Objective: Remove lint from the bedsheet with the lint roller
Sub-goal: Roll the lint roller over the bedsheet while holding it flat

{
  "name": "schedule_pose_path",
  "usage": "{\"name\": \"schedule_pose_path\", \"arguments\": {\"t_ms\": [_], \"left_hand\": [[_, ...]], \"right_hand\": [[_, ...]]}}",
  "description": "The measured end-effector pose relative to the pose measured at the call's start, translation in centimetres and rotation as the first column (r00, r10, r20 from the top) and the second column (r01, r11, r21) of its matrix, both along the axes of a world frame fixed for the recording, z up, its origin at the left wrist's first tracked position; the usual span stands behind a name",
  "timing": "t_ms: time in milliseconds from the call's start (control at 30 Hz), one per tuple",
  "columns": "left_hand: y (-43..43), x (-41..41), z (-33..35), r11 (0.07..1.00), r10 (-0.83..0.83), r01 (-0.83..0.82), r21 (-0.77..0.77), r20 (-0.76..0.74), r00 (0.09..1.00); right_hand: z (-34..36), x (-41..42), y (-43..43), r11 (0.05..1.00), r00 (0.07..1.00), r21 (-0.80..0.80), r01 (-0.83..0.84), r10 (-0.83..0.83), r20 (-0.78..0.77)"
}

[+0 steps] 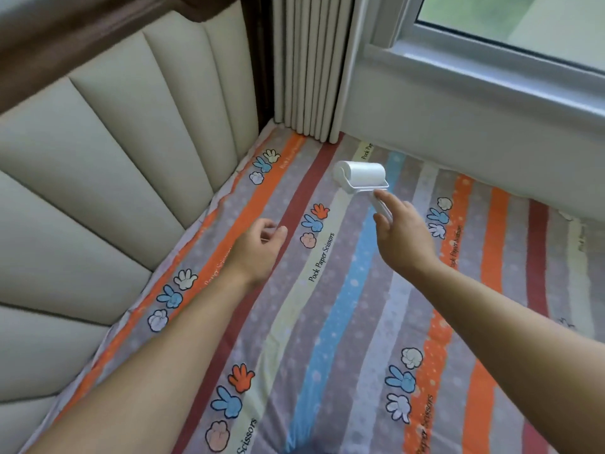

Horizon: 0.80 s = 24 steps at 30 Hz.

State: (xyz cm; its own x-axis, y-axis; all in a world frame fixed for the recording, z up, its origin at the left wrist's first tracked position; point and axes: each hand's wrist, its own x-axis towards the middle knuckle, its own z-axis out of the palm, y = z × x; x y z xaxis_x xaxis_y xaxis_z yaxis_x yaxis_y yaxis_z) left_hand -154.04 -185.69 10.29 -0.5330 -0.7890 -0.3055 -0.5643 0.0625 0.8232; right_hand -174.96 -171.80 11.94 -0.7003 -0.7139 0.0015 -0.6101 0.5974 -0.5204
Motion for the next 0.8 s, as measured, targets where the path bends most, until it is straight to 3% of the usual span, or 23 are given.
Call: {"name": "schedule_pose_path", "arguments": {"t_ms": [167, 400, 567, 800], "left_hand": [[-2.7, -1.8, 0.4, 0.999, 0.045, -0.046, -0.005, -0.089, 0.995], [-6.0, -11.2, -0.9, 1.000, 0.012, -0.012, -0.004, -0.065, 0.998], [-10.2, -18.8, -3.0, 0.992, 0.115, -0.116, 0.047, 0.029, 0.993], [-18.0, -26.0, -2.7, 0.990, 0.129, -0.136, 0.032, 0.156, 0.979]], "right_hand": [[0.4, -3.1, 0.1, 0.998, 0.999, 0.042, 0.048, -0.048, -0.010], [-2.1, -9.9, -3.8, 1.000, 1.000, -0.009, 0.001, 0.000, 0.022], [-4.6, -16.7, -9.4, 0.998, 0.985, -0.014, -0.062, 0.063, 0.157], [-5.1, -24.1, -14.1, 0.997, 0.979, 0.037, -0.065, 0.056, 0.195]]}}
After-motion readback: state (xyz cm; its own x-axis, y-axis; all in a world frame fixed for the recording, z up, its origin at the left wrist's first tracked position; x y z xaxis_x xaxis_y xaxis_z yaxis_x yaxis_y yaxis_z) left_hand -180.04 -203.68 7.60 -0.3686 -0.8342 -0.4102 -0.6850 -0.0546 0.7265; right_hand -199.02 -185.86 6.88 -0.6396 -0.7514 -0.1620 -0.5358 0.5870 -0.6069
